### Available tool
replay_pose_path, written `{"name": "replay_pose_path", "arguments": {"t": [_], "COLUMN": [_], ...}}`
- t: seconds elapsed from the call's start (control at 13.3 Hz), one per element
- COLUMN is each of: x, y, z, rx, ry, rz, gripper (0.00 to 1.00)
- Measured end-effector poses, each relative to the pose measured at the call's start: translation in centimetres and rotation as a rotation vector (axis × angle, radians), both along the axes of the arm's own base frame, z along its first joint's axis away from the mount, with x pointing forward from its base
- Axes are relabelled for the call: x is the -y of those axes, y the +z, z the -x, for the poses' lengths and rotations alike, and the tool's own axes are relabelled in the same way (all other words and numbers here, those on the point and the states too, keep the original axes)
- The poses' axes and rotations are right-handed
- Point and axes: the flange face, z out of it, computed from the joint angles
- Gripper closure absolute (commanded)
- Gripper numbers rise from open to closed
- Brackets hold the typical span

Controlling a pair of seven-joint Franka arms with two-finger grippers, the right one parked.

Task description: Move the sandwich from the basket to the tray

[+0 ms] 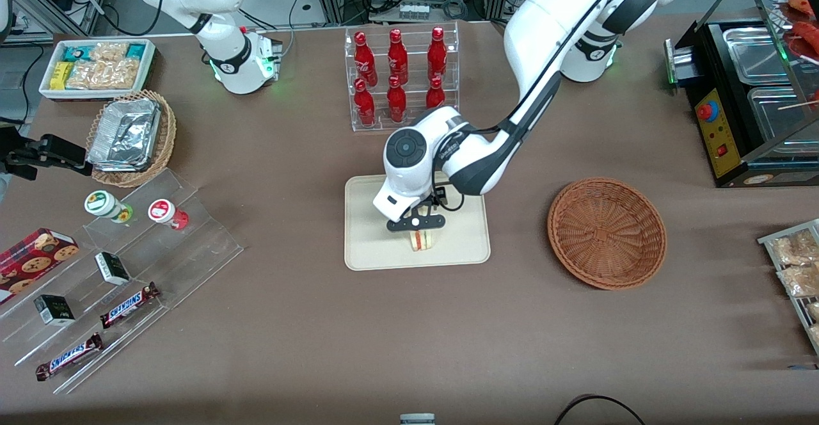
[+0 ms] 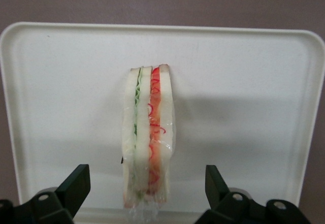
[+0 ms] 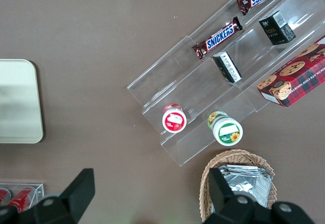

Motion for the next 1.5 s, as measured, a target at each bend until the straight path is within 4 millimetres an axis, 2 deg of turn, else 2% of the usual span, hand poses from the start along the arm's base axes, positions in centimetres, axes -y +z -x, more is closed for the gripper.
{"name": "replay_pose_path", "arguments": {"t": [0.22, 0.45, 0.67, 0.82, 0.97, 1.12, 1.27, 1.5], "x": [-0.3, -1.6, -6.0, -9.8, -13.7, -17.3, -20.0, -22.8], "y": [4.8, 8.2, 12.0, 14.4, 15.9, 17.0, 18.2, 20.4], "z": [0.1, 0.0, -2.5, -4.7, -5.9, -6.5, -6.8, -6.6], "rx": [0.036, 0.052, 0.064, 0.072, 0.051, 0.043, 0.032, 0.014], "ry": [0.0, -0.031, 0.01, -0.004, -0.055, -0.063, -0.045, -0.063], "rz": [0.007, -0.03, -0.056, -0.043, -0.017, -0.01, 0.007, 0.023], "gripper": [0.0, 0.0, 0.0, 0.0, 0.0, 0.0, 0.0, 0.0]}}
